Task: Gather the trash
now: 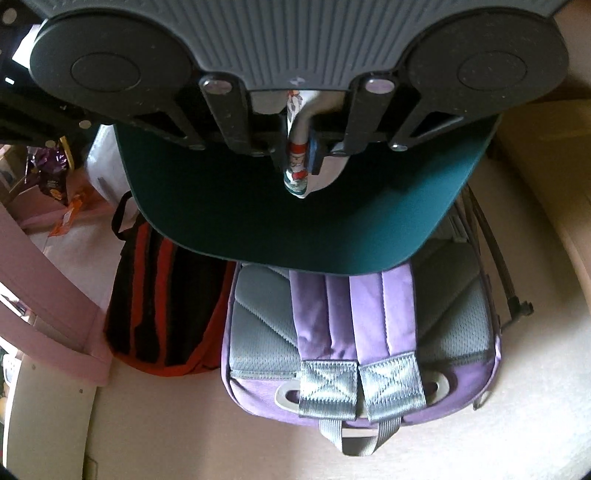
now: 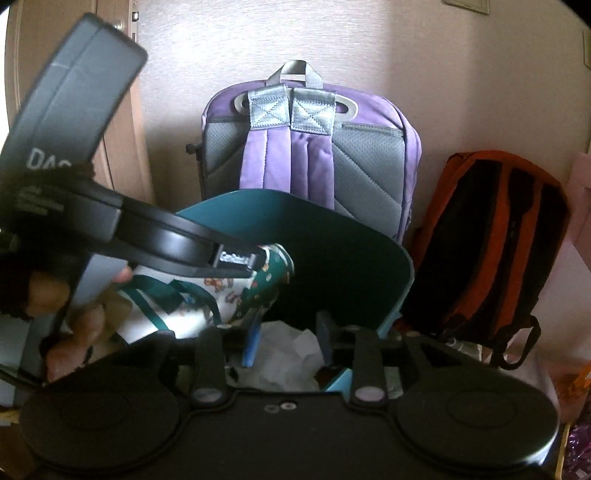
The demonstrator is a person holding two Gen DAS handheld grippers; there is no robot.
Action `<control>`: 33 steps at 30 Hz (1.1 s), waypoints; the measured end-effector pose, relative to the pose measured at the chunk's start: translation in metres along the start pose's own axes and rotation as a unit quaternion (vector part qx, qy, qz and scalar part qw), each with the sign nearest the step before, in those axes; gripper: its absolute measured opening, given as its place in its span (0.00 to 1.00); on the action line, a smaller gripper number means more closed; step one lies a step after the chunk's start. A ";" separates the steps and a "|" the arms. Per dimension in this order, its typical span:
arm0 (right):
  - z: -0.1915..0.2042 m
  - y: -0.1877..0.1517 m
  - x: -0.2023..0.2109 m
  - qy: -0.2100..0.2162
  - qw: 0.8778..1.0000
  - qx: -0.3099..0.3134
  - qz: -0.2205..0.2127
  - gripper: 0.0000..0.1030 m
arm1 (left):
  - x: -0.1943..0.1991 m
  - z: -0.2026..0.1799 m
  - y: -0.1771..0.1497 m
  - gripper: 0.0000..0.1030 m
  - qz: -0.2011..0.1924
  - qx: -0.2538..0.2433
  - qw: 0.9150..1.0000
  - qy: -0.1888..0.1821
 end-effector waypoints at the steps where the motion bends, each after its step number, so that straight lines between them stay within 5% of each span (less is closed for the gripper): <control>1: 0.000 0.000 0.000 0.001 1.000 -0.001 0.000 0.33 | 0.001 0.000 0.000 0.21 -0.001 0.002 1.000 -0.001; 3: 0.000 0.001 0.002 0.001 1.000 -0.004 0.000 0.34 | 0.005 0.000 0.000 0.39 -0.004 0.004 1.000 -0.006; 5: -0.001 0.001 0.004 0.001 1.000 -0.009 -0.002 0.35 | 0.012 -0.001 0.000 0.69 -0.011 0.006 1.000 -0.007; 6: -0.002 0.002 0.006 0.002 1.000 -0.014 -0.003 0.39 | 0.016 0.000 0.000 0.72 -0.017 0.008 1.000 -0.005; 7: -0.002 0.002 0.008 0.003 1.000 -0.017 -0.005 0.47 | 0.020 0.000 0.000 0.72 -0.020 0.010 1.000 -0.004; 16: 0.001 0.004 0.047 0.007 0.999 -0.028 -0.022 0.56 | 0.072 0.008 -0.006 0.79 -0.040 0.016 0.999 -0.011; 33: 0.019 -0.010 0.140 0.010 0.997 -0.044 -0.066 0.60 | 0.196 -0.002 -0.057 0.84 -0.105 -0.014 0.994 -0.027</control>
Point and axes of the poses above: each gripper's, at about its wrist camera, not at the fingertips, and x roughly against the way its jaws point, z to its left, y to its top, the point moved 7 cm from there along -x, roughly the way its jaws point, and after that the axes turned 1 degree about x, right-handed, at the moved point
